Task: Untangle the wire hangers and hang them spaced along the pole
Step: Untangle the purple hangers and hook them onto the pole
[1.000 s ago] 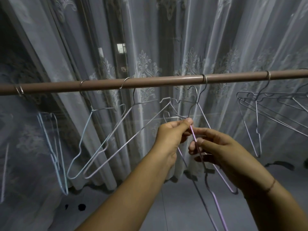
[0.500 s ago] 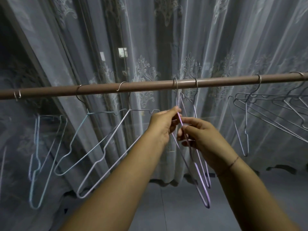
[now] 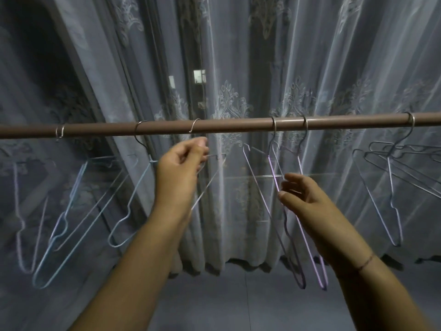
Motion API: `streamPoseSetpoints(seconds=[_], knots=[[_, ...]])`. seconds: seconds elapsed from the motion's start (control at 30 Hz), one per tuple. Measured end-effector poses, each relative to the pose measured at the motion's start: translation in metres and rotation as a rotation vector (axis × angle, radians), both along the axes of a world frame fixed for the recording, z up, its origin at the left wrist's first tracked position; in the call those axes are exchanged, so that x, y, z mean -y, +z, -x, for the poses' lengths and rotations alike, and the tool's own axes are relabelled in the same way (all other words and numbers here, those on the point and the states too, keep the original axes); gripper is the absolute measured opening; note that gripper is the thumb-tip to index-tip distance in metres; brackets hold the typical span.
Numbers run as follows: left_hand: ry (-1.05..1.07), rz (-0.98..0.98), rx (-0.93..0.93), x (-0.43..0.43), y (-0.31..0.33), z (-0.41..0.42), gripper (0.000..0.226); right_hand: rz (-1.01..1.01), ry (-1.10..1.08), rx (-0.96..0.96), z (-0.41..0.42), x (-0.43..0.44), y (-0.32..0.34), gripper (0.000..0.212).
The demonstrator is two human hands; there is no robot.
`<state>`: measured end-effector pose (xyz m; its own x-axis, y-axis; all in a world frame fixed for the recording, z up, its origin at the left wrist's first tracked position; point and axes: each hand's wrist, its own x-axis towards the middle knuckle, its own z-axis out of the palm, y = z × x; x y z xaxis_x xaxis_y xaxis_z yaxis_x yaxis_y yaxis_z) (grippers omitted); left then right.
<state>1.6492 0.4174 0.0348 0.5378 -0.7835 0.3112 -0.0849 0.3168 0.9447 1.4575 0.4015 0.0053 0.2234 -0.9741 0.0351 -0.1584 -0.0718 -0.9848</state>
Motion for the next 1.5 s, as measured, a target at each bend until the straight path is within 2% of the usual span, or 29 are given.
streamPoseSetpoints(seconds=[0.13,0.23,0.3,0.4,0.47,0.57,0.73,0.9,1.13,1.23,1.3,1.43,1.5], knots=[[0.136,-0.04,0.007,-0.011,-0.006,-0.038,0.023,0.185,-0.042,-0.037,-0.011,-0.021,0.005,0.052],[0.06,-0.192,-0.001,-0.011,-0.018,-0.053,0.022,0.281,-0.041,0.079,-0.037,-0.042,0.006,0.045],[-0.041,-0.283,-0.015,-0.007,-0.026,-0.056,0.023,0.301,0.024,0.003,-0.065,-0.05,-0.002,0.045],[-0.175,-0.358,-0.021,0.004,-0.034,-0.059,0.025,0.246,0.049,-0.139,-0.104,-0.045,-0.022,0.042],[-0.28,-0.395,-0.075,0.008,-0.035,-0.062,0.02,0.164,0.028,-0.139,-0.123,-0.04,-0.028,0.029],[-0.408,-0.423,-0.153,0.015,-0.036,-0.067,0.014,0.015,-0.002,0.039,-0.14,-0.039,-0.03,0.018],[-0.565,-0.402,-0.265,0.027,-0.04,-0.071,0.009,0.029,-0.098,0.18,-0.153,-0.04,-0.03,0.017],[-0.577,-0.359,-0.378,0.042,-0.03,-0.064,0.012,0.043,-0.148,0.173,-0.156,-0.02,-0.02,0.02],[-0.524,-0.447,-0.388,0.065,-0.04,-0.051,0.023,0.006,-0.165,0.108,-0.146,0.006,-0.026,0.021],[-0.533,-0.559,-0.263,0.058,-0.072,-0.052,0.017,-0.052,-0.243,0.101,-0.132,0.007,-0.049,0.019],[-0.541,-0.614,-0.193,0.05,-0.089,-0.055,0.015,-0.045,-0.257,0.022,-0.119,0.008,-0.061,0.019],[-0.619,-0.682,-0.051,0.033,-0.112,-0.064,0.027,0.086,-0.188,-0.165,-0.1,0.014,-0.082,0.033],[-0.666,-0.699,0.049,0.027,-0.12,-0.07,0.028,0.171,-0.123,-0.327,-0.095,0.017,-0.092,0.041]])
